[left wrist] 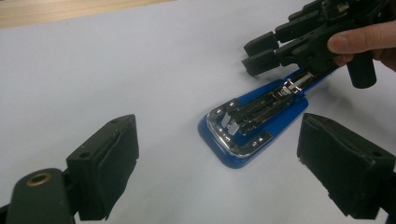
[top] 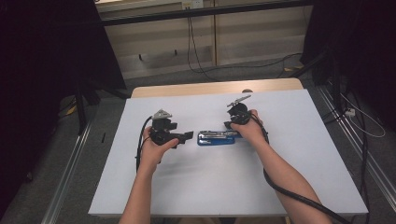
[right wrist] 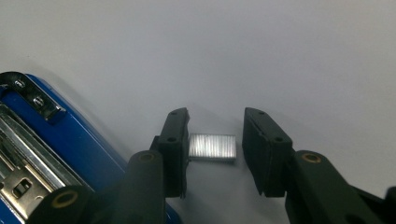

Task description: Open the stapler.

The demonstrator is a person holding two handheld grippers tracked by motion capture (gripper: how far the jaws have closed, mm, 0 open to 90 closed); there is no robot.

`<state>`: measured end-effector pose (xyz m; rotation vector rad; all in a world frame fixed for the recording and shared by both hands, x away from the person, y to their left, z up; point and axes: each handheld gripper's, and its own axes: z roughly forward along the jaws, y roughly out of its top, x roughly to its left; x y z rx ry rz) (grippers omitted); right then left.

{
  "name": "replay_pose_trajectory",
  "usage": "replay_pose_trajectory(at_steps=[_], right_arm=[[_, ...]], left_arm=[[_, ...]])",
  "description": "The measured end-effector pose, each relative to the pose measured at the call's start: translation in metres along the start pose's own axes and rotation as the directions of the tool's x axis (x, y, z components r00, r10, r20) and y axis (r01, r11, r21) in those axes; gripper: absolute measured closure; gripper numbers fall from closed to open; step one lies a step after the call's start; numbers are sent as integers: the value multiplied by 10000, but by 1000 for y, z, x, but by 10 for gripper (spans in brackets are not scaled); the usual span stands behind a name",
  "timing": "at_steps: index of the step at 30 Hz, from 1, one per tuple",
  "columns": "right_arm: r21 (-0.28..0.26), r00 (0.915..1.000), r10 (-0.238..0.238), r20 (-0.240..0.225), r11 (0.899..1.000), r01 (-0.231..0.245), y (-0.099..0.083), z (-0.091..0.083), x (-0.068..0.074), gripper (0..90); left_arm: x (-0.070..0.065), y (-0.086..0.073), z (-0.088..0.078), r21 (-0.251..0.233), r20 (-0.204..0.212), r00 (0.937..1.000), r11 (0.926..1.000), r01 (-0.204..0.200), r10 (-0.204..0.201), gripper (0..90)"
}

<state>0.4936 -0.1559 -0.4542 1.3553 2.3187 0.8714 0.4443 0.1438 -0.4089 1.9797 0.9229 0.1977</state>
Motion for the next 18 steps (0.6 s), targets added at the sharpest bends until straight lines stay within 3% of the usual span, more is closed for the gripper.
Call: replay_pose_trajectory(at_steps=[3, 13, 18], right_arm=[[-19, 10000, -10, -38, 10000, 10, 0, 0, 0, 668], [-213, 9999, -48, -145, 9998, 45, 2, -1, 1, 679], [-453, 9987, -317, -411, 9985, 298, 9, -15, 5, 678]], left_arm=[[0, 0, 0, 1, -10, 10000, 10000, -41, 41, 129], [1, -1, 0, 80, -30, 10000, 10000, -17, 17, 129], [3, -1, -1, -5, -49, 10000, 10000, 57, -57, 129]])
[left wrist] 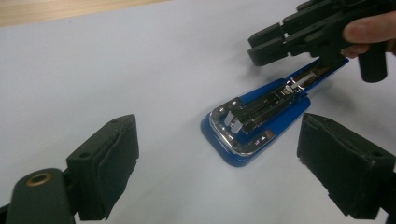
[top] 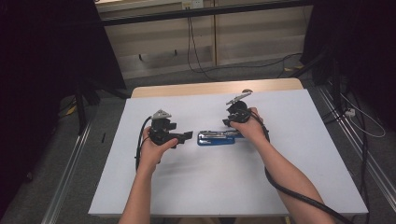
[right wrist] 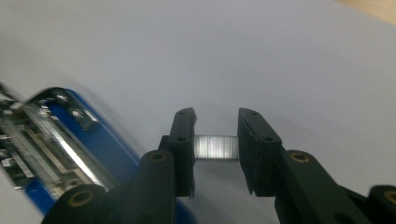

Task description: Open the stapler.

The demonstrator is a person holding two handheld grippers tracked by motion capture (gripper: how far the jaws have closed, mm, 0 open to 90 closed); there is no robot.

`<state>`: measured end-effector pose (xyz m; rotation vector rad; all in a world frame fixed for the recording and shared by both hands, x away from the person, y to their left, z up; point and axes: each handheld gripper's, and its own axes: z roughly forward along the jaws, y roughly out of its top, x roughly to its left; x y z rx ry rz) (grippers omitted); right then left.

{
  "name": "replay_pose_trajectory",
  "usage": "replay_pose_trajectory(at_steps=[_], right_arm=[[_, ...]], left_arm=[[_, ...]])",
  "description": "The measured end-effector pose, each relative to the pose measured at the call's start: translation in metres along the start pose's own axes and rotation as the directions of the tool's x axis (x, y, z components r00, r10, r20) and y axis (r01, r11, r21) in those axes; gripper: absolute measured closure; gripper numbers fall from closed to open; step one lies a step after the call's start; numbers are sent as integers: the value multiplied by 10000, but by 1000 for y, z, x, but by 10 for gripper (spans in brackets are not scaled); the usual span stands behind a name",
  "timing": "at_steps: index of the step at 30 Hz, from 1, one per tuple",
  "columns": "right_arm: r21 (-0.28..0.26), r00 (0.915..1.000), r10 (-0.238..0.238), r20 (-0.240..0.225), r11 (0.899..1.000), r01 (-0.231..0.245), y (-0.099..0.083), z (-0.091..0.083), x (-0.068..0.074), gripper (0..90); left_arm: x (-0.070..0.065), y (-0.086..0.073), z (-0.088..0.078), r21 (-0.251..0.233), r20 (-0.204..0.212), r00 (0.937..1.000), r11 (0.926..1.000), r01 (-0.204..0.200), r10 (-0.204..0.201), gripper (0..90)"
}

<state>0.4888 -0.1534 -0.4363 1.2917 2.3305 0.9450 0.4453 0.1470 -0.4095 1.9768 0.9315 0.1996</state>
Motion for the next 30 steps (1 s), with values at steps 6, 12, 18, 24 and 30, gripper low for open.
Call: replay_pose_trajectory(at_steps=[6, 12, 18, 24, 30], right_arm=[[-499, 9936, -843, -747, 9955, 807, -1, -36, 15, 679], [-473, 9678, -2047, -1464, 9787, 1999, -27, -63, 40, 679], [32, 9419, -2647, -2067, 9625, 2712, -61, -63, 60, 679], [276, 9239, -3023, -2345, 9480, 3171, -82, -53, 70, 678], [64, 9252, -2937, -2401, 9526, 3041, -86, -54, 69, 669]], left_arm=[[2, 0, -3, -71, -80, 10000, 10000, 43, -44, 129], [1, 0, -6, -108, -137, 9999, 9999, 24, -25, 129], [1, -1, -7, -91, -207, 9997, 9999, 93, -95, 129], [1, -3, -5, 152, -235, 9997, 9999, -4, 8, 129], [1, -5, -4, 178, -278, 9996, 9998, 41, -36, 131]])
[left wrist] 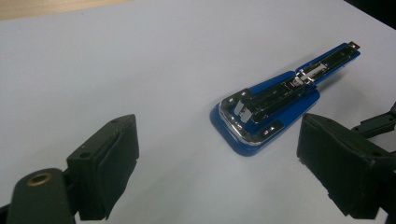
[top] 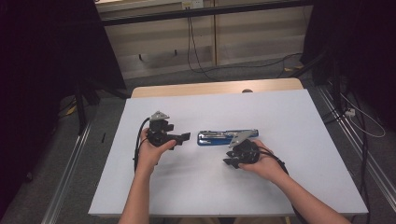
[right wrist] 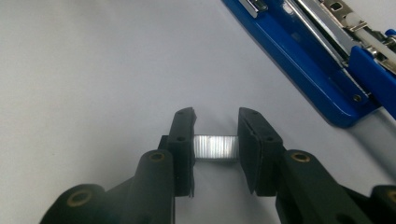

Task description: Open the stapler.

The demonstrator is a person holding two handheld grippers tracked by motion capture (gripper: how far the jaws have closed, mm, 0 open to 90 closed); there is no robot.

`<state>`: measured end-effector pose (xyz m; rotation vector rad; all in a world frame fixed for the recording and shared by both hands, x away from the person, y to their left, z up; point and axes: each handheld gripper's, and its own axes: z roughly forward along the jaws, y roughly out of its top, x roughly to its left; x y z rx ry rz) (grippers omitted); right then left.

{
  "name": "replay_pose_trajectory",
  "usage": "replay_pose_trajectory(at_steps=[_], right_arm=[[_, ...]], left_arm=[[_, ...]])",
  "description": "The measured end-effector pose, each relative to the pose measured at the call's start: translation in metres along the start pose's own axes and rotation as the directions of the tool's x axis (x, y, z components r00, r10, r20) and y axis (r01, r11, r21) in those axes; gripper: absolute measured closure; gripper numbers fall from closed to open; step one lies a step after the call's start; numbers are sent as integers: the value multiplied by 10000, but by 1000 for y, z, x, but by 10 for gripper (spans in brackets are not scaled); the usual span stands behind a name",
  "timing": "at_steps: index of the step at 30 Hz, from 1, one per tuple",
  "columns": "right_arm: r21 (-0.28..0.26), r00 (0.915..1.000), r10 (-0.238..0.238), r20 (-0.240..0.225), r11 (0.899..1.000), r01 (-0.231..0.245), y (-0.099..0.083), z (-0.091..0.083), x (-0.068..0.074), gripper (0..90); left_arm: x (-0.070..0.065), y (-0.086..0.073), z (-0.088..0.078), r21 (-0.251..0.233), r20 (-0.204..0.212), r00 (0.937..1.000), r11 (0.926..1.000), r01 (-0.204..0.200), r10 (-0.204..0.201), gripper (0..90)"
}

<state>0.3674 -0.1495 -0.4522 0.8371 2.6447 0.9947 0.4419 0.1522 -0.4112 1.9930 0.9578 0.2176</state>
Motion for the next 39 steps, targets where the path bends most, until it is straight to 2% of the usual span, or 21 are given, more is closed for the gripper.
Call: replay_pose_trajectory(at_steps=[2, 7, 9, 13, 17, 21, 24, 28, 30, 32, 39], right_arm=[[-147, 9997, 244, 31, 9996, -244, -1, -1, 0, 586], [-981, 9945, 1046, 87, 9898, -1033, -2, -16, 2, 606], [-948, 9928, 1196, 119, 9885, -1179, -5, -19, 6, 611], [-627, 9912, 1317, 153, 9895, -1305, -13, -17, 17, 634], [-403, 9902, 1304, 500, 9909, -1285, -17, -13, 23, 623], [-517, 9829, 1713, 676, 9844, -1680, -17, -11, 23, 597], [-598, 9814, 1769, 743, 9832, -1727, -16, -9, 23, 579], [-818, 9763, 2018, 785, 9773, -1955, -13, -10, 22, 604], [-922, 9719, 2147, 964, 9742, -2061, -12, -9, 21, 605], [-911, 9713, 2121, 1076, 9750, -2028, -10, -9, 21, 605], [-820, 9707, 2194, 978, 9739, -2119, -16, -8, 21, 615]], left_arm=[[0, 0, -1, -30, -11, 10000, 10000, -18, 18, 130], [1, -1, -3, 80, -92, 9999, 9999, -128, 128, 145], [0, -1, -4, -10, -65, 10000, 10000, -21, 21, 144], [1, -1, -6, 11, -85, 9999, 10000, -61, 61, 142], [1, -2, -9, -53, -101, 9999, 10000, -24, 24, 144], [1, -1, -9, -101, -103, 9999, 9999, -33, 32, 146], [0, -1, -6, -106, -96, 9999, 9999, -91, 90, 148], [-1, -1, -2, 2, -57, 9999, 9999, -101, 101, 149], [-1, -1, -1, 7, -61, 9999, 9999, -110, 110, 150], [-2, -1, 0, -25, -26, 9999, 9999, -100, 100, 152], [-2, 0, 1, -76, -1, 9999, 9999, -105, 105, 152]])
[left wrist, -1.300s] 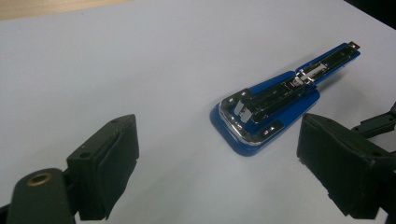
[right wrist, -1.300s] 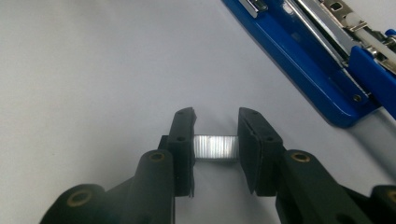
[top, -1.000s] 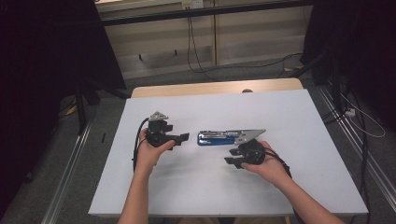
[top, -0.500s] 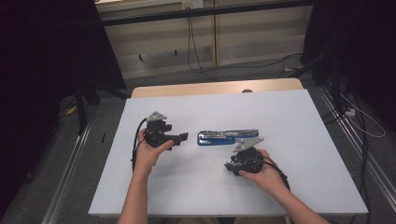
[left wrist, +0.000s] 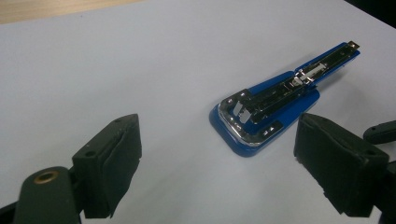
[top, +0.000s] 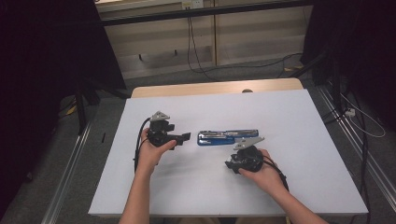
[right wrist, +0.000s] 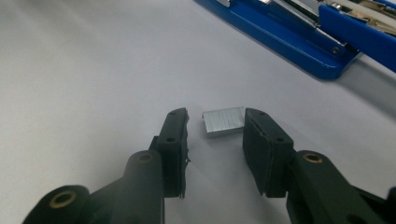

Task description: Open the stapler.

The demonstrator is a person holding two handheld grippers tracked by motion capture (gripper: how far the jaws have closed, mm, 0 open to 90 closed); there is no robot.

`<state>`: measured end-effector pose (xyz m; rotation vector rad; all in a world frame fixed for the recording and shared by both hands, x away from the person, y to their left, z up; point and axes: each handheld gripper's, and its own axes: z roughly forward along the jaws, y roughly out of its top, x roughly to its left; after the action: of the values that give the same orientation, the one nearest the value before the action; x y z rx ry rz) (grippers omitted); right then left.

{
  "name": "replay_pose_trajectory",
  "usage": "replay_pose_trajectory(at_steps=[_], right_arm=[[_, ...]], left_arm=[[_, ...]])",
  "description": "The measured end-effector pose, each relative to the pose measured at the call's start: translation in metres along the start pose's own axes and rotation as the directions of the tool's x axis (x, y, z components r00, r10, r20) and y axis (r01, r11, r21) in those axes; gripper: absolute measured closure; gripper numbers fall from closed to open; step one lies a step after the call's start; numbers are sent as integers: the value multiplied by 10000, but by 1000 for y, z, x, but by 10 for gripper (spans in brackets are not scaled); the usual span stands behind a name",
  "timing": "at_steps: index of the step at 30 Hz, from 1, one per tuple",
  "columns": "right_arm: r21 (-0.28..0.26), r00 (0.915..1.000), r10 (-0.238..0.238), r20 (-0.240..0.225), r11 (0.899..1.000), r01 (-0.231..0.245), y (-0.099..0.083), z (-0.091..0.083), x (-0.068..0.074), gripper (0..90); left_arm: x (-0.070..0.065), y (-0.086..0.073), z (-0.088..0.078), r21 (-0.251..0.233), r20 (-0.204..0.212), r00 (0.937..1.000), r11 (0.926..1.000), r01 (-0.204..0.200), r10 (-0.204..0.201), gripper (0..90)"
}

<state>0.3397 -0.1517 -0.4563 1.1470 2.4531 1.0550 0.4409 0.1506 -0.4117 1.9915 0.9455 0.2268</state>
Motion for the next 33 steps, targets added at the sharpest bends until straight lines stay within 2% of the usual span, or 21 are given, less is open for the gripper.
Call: replay_pose_trajectory(at_steps=[2, 5, 7, 8, 13, 17, 19, 23, 33], right_arm=[[50, 9998, -208, 37, 9998, 207, -1, -1, 0, 633], [75, 9999, -156, -70, 9999, 156, -1, -6, -2, 801], [164, 9993, -284, 251, 9995, 280, -1, -7, -4, 883], [76, 9994, -241, 252, 9997, 239, -2, -7, -6, 900], [73, 9992, -66, 391, 10000, 63, 0, -1, -13, 900], [-25, 9980, -161, 616, 9999, 162, 2, 1, -13, 900], [-97, 9985, -53, 553, 9999, 58, 2, 3, -15, 900], [-164, 9983, -197, 541, 9997, 206, 4, 6, -14, 900], [-391, 9995, -204, 221, 9990, 213, 11, 16, -12, 900]], left_arm=[[0, 0, 0, 12, 7, 10000, 10000, -2, 2, 154], [0, 0, -1, -10, -10, 10000, 10000, -22, 22, 154], [1, 0, -1, 4, -6, 10000, 10000, -47, 47, 154], [1, 0, -1, -36, -18, 10000, 10000, 25, -25, 154], [1, 0, -1, -37, -27, 10000, 10000, 46, -46, 154], [1, 0, -1, -19, -50, 10000, 10000, 19, -20, 154], [1, 0, 0, 2, -52, 10000, 10000, 18, -18, 154], [1, 0, -1, -37, -27, 10000, 10000, 44, -44, 154], [1, 0, 1, 33, -33, 10000, 10000, 21, -21, 154]])
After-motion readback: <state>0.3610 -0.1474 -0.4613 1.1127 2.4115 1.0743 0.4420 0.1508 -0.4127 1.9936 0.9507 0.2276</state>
